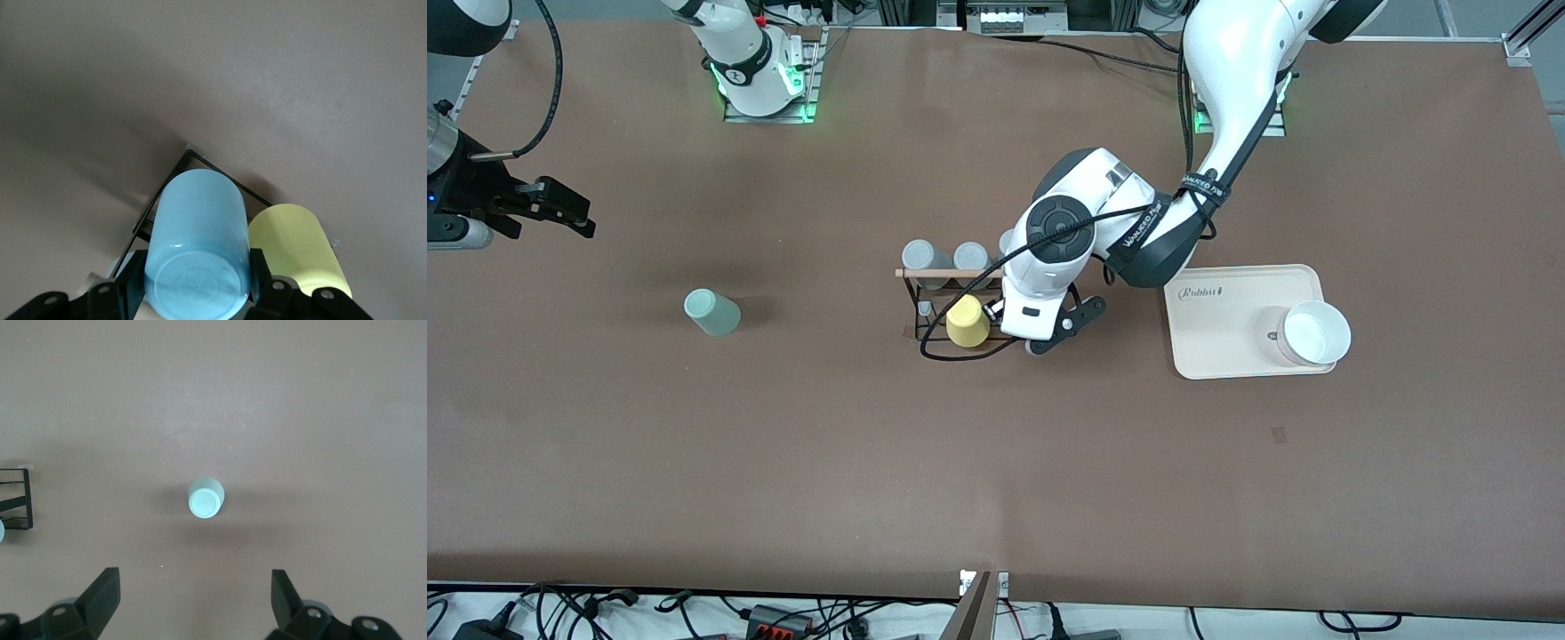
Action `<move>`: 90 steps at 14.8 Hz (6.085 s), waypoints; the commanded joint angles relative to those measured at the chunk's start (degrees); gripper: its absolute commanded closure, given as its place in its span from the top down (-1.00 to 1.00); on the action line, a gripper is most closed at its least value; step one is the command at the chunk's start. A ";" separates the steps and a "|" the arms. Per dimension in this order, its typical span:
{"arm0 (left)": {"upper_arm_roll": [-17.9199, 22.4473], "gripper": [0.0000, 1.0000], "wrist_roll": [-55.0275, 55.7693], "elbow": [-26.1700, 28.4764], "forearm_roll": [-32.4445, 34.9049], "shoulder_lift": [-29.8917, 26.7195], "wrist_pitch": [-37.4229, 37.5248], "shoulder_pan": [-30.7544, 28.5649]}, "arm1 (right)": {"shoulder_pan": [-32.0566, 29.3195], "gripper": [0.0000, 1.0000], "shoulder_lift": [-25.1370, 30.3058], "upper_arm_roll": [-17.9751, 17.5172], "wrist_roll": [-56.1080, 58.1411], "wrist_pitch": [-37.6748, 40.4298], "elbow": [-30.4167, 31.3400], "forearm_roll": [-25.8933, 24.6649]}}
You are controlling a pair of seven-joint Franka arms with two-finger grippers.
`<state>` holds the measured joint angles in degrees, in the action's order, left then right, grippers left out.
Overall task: Hang scattered cups on rack with three cups
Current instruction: 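Carry the light blue cup to the rack and hang it on a peg, then open the left gripper and withdraw while the right gripper reaches the teal cup, then grasp the pale teal cup with the right gripper and lift it, then carry the teal cup to the rack and hang it beside the yellow cup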
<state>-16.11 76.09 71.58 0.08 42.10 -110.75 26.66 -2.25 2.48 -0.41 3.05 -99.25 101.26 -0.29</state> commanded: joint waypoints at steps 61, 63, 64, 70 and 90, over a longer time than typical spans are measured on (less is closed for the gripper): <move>13.65 1.00 -76.45 21.24 0.45 -47.54 25.66 -30.62 | 0.75 1.00 -21.99 -0.20 -2.00 -37.68 22.23 -2.43; 13.65 1.00 -76.00 19.83 0.36 -47.54 27.25 -30.62 | 0.67 1.00 -22.51 -0.20 -2.00 -37.59 22.32 -2.43; 14.00 1.00 -76.00 19.39 0.28 -47.54 26.99 -30.71 | 0.66 1.00 -23.04 -0.20 -2.00 -37.50 22.41 -2.43; 14.36 1.00 -76.09 15.26 0.01 -44.12 26.90 -30.53 | 0.49 0.39 -23.57 -0.29 -2.00 -37.42 22.14 -2.35; 13.83 1.00 -76.26 15.34 0.10 -44.12 26.99 -30.62 | 22.97 -0.53 -26.03 -2.22 -25.17 -5.25 -15.20 4.25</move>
<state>-2.00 -0.27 88.24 0.23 -2.14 -85.05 -3.80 17.87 -21.28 -3.03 -16.06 -106.44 90.26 3.41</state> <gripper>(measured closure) 0.000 0.317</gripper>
